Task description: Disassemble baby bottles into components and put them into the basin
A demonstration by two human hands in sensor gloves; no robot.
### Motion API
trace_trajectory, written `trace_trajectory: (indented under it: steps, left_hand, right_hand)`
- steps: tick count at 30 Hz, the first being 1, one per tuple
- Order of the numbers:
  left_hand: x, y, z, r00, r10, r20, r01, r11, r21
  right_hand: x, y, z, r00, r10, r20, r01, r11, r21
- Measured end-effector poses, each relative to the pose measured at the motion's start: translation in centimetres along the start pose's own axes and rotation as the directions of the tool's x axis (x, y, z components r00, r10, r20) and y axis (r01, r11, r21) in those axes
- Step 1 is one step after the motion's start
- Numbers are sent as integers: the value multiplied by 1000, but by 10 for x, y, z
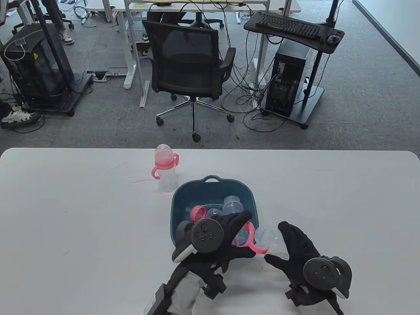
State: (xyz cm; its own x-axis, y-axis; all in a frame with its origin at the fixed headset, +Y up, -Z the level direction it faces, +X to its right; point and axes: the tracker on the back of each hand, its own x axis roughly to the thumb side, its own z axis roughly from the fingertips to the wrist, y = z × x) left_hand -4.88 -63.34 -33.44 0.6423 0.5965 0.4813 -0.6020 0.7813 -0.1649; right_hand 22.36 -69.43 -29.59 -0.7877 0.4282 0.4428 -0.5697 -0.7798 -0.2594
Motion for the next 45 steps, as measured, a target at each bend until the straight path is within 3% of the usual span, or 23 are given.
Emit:
trace_trajectory:
  steps: [8, 14, 18, 29, 35, 38, 45]
  left_hand:
    - [-18, 15, 4, 982, -71, -177, 81, 995, 50]
    - [-28, 10, 1, 936, -218, -278, 220, 975, -26]
    - [-32, 2, -3, 915, -279, -290, 255, 960, -117]
    - [-35, -24, -11, 848, -431, -308, 375, 899, -224]
    - [-34, -44, -15, 753, -576, -318, 514, 816, -262]
    - [-34, -46, -15, 734, -598, -321, 547, 801, -242]
    - [-32, -28, -10, 771, -529, -355, 507, 847, -161]
  right_hand:
    - [0, 0, 0, 1000, 6, -3, -6, 1000, 6]
    - [0, 0, 0, 1000, 5, -6, -5, 1000, 6]
    - [-1, -1, 0, 1000, 5, -9, -5, 1000, 6]
    - [0, -1, 0, 1000, -5, -10, 5, 1000, 11]
    - [0, 0, 0, 1000, 0, -8, 0, 1000, 17]
    - [0, 1, 0, 1000, 0, -7, 0, 1000, 20]
    - [0, 1, 0, 1000, -6, -6, 7, 1000, 19]
